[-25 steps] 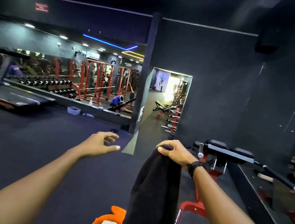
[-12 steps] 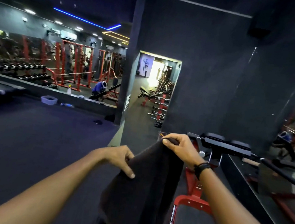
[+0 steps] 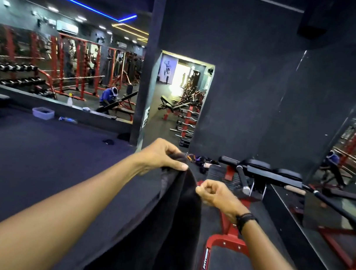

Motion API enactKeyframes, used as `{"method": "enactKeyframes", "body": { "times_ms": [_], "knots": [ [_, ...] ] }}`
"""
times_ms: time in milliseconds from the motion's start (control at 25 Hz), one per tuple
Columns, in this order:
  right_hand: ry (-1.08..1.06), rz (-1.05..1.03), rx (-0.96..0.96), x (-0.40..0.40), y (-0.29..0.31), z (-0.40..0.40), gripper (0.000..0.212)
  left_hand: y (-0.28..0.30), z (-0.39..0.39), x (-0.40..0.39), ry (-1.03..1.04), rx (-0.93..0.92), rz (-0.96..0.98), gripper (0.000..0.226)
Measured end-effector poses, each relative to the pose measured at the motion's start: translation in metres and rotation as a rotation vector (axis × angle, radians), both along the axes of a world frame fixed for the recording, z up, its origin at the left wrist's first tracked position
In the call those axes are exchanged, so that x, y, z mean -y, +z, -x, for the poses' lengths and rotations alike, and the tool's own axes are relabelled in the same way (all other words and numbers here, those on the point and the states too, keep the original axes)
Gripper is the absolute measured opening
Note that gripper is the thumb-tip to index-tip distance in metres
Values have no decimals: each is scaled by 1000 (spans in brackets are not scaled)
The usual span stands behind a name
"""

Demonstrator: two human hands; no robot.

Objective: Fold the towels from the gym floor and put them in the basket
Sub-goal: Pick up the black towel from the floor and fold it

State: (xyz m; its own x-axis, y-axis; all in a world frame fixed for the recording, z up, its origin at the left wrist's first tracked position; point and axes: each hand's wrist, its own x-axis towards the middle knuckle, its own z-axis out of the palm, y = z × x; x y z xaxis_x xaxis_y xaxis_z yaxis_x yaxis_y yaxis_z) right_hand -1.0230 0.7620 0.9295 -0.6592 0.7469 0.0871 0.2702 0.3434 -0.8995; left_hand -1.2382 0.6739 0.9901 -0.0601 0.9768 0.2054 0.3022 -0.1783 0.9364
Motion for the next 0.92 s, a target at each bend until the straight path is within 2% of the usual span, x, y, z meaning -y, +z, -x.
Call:
{"method": "enactKeyframes", "body": {
  "times_ms": [40, 120, 160, 240, 320, 400, 480, 520, 680, 760, 840, 920],
  "knots": [
    [46, 29, -29, -1, 0, 10, 15, 5, -5, -7, -16, -32, -4, 20],
    [124, 6, -90, -6, 5, 28, 27, 8, -10, -18, -58, -127, -3, 23],
    [157, -23, -102, -7, 8, 36, 25, 6, -11, -22, -58, -157, -5, 25],
    [187, -50, -134, -12, 13, 48, 16, -1, -6, -27, 1, -122, -26, 30],
    [122, -40, -204, -20, 12, 54, 16, -15, 7, -28, 53, -34, -37, 34],
    [85, 13, -321, -26, 11, 56, 6, -33, 21, -27, 53, -69, -1, 26],
    [74, 44, -371, -32, 14, 57, 4, -46, 25, -28, 79, -87, 22, 8],
    [74, 5, -363, -33, 18, 58, 6, -48, 24, -31, 115, -75, -4, 4],
    [20, -222, -304, -34, 32, 69, 12, -50, 13, -49, 177, -223, -146, 21],
    [19, -196, -297, -37, 36, 68, 11, -60, 6, -52, 151, -130, -169, 20],
    [93, -252, -112, -42, 40, 63, 10, -68, 4, -54, 192, -46, -214, 20],
    [80, -475, 186, -50, 43, 57, 15, -69, 5, -58, 195, -47, -226, 16]
  ]
}}
